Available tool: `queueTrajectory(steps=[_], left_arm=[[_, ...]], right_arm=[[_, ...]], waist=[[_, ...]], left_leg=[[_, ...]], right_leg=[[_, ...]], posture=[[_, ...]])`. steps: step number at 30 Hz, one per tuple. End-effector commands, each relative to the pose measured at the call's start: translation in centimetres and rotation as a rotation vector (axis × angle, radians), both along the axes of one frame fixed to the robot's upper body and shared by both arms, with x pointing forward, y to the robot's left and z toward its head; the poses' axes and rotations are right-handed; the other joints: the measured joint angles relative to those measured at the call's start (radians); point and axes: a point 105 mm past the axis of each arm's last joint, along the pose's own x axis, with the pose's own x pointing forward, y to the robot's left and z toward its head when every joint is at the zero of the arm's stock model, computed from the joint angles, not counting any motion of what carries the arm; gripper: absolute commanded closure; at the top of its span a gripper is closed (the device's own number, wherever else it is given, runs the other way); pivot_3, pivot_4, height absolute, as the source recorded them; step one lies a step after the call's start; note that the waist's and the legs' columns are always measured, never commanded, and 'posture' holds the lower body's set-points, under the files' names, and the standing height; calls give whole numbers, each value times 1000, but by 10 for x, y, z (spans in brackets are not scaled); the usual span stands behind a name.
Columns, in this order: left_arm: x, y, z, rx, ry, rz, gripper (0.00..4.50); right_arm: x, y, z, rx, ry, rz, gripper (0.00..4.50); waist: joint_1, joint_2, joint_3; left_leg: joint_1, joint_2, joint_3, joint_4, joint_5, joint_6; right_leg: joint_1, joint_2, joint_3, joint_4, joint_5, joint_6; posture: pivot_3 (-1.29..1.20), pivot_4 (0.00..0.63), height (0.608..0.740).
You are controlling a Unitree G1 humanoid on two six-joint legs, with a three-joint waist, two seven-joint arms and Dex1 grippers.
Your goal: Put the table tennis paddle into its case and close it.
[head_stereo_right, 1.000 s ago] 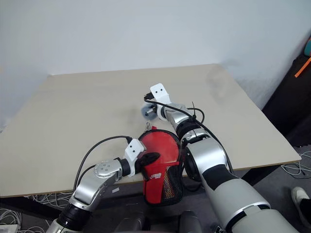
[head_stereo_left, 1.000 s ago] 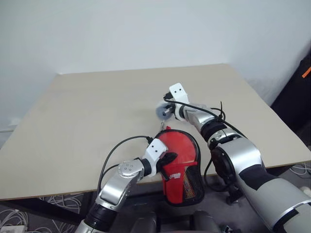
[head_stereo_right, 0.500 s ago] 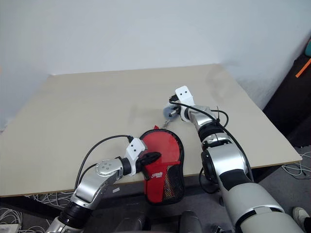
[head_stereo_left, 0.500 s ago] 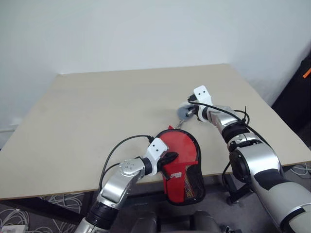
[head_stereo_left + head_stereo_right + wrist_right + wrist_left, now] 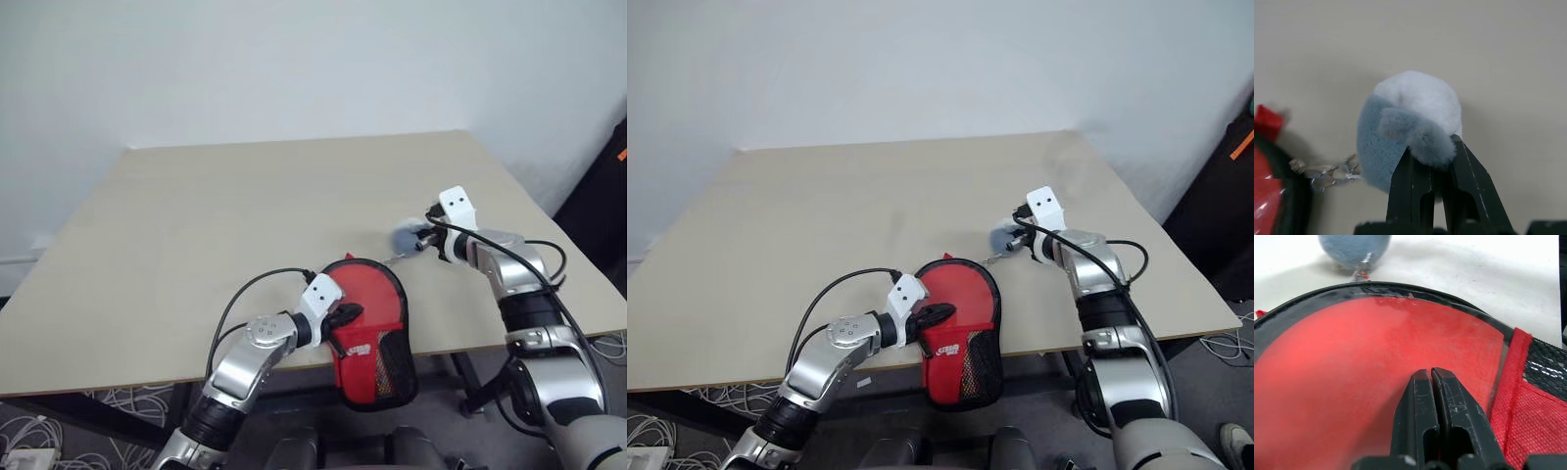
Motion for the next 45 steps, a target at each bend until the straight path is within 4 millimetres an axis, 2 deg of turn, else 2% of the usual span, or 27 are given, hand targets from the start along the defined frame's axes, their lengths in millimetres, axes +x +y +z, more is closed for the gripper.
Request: queueTrajectory(steps=[1, 4, 9, 17, 25, 30, 39, 45], left_arm=[[0, 9, -21, 62, 66, 26, 4500], [0, 8, -21, 62, 67, 22, 4500], [0, 9, -22, 64, 72, 12, 4500], [2, 10, -22, 66, 74, 9, 4500], [5, 10, -22, 67, 74, 12, 4500], [6, 9, -22, 66, 76, 10, 4500], [8, 6, -23, 70, 75, -6, 4500], [9, 0, -23, 69, 75, -21, 4500]], right_arm=[[-12, -5, 37, 24, -100, 35, 4482], [-34, -10, 45, 15, -121, 92, 4482], [-58, -18, 51, -18, -146, 151, 4482], [-79, -34, 41, -63, -82, 193, 4482], [-105, -45, 25, -62, 1, 315, 4482], [-126, -41, 17, -40, 65, 425, 4482], [-160, -29, 21, 22, 161, 617, 4482], [-188, -19, 16, 48, 235, 732, 4482]], waist=[[4, 0, 0], [9, 0, 0], [12, 0, 0], [24, -2, 0], [27, -3, 1], [29, -4, 1], [36, -5, 1], [38, -7, 0]], left_leg=[[0, 0, 0, 0, 0, 0], [-1, 0, 0, 1, 0, 0], [-1, 1, 1, 1, 0, 0], [-2, 1, 2, 1, 0, 0], [-2, 1, 3, 2, 0, 1], [-2, 1, 3, 2, -1, 1], [-2, 2, 3, 3, -1, 1], [-2, 2, 3, 4, -1, 1]], right_leg=[[0, 0, 0, 0, 0, 0], [0, 0, 0, -1, 0, 0], [0, 0, 0, -1, 0, 1], [-1, 0, 0, -2, -1, 1], [0, 0, 0, -2, -1, 0], [0, -1, 0, -2, -1, 1], [0, 0, 0, -2, -1, 0], [1, -1, 0, -3, -2, -1]], posture=[[0, 0, 698], [0, 0, 698], [0, 0, 698], [0, 0, 698], [0, 0, 698], [0, 0, 698], [0, 0, 698], [0, 0, 698]])
